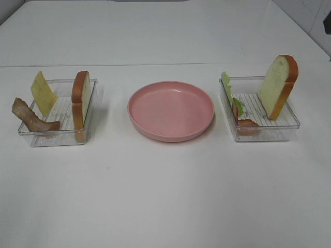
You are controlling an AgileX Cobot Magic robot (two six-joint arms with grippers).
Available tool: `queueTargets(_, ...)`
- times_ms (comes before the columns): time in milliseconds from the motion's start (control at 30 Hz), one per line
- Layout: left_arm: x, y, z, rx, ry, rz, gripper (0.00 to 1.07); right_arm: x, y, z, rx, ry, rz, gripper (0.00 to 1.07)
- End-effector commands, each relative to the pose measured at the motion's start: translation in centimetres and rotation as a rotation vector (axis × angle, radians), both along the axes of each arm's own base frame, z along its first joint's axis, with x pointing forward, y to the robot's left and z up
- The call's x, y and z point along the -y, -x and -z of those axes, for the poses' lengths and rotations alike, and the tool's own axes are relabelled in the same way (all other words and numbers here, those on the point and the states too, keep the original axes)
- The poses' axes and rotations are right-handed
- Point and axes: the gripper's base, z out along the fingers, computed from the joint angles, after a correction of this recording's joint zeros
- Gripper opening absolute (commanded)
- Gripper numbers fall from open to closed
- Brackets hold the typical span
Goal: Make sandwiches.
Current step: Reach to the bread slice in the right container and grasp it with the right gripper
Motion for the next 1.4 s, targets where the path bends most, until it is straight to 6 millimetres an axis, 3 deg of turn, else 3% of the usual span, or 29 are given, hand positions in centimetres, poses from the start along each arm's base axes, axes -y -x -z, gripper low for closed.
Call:
queueTargets(33, 0.0, 0.3, -0.1, 0.033, 0.003, 0.0, 1.0, 0.2, -2.8, 0.2, -0.027, -0.002, -0.002, 0.98)
queueTargets(67, 0.0, 0.3, -0.1, 0.033, 0.003, 0.0, 1.0, 0.3, -5.2, 0.9, -0.051, -0.002, -0.003, 0.98)
queueTargets(133, 0.0, 0.3, -0.1, 0.033, 0.003, 0.0, 1.0, 0.3, -6.4, 1.3, -0.061, -0.003, -0.004, 0.98)
queueTargets(200, 0.0, 0.3, -0.1, 0.033, 0.003, 0.0, 1.0, 0.4, -9.4, 2.5, -0.09, -0.003, -0.009, 0.98)
queueTargets(233, 0.0, 0.3, -0.1, 0.033, 0.003, 0.0, 1.0, 0.4, -9.4, 2.5, -0.09, -0.003, -0.009, 0.98)
queueTargets(267, 0.0, 0.3, -0.1, 0.033, 0.003, 0.0, 1.0, 0.5, -11.2, 3.3, -0.099, -0.002, -0.011, 0.98)
queueTargets(333, 0.0, 0.3, -0.1, 0.033, 0.003, 0.0, 1.0, 0.5, -12.1, 4.0, -0.11, 0.0, -0.012, 0.98)
queueTargets(400, 0.0, 0.3, -0.1, 0.033, 0.003, 0.0, 1.0, 0.6, -14.5, 5.6, -0.134, 0.002, -0.017, 0.98)
queueTargets(533, 0.0, 0.3, -0.1, 0.033, 0.003, 0.0, 1.0, 0.7, -16.5, 7.0, -0.152, 0.009, -0.02, 0.98)
queueTargets(600, 0.0, 0.3, -0.1, 0.033, 0.003, 0.0, 1.0, 0.9, -18.3, 9.3, -0.195, 0.023, -0.023, 0.98)
queueTargets(700, 0.0, 0.3, -0.1, 0.033, 0.003, 0.0, 1.0, 1.0, -18.6, 9.9, -0.206, 0.03, -0.023, 0.98)
queueTargets(767, 0.0, 0.3, -0.1, 0.033, 0.003, 0.0, 1.0, 1.0, -19.2, 11.7, -0.242, 0.034, -0.023, 0.98)
queueTargets(1033, 0.0, 0.3, -0.1, 0.033, 0.003, 0.0, 1.0, 1.1, -20.0, 15.5, -0.333, 0.029, -0.025, 0.98)
queueTargets(1233, 0.0, 0.3, -0.1, 0.033, 0.003, 0.0, 1.0, 1.1, -20.1, 16.3, -0.358, 0.026, -0.028, 0.98)
queueTargets(1367, 0.0, 0.3, -0.1, 0.033, 0.003, 0.0, 1.0, 1.0, -20.0, 16.7, -0.385, 0.02, -0.044, 0.79)
queueTargets(1400, 0.0, 0.3, -0.1, 0.033, 0.003, 0.0, 1.0, 1.0, -20.0, 16.7, -0.385, 0.021, -0.045, 0.63)
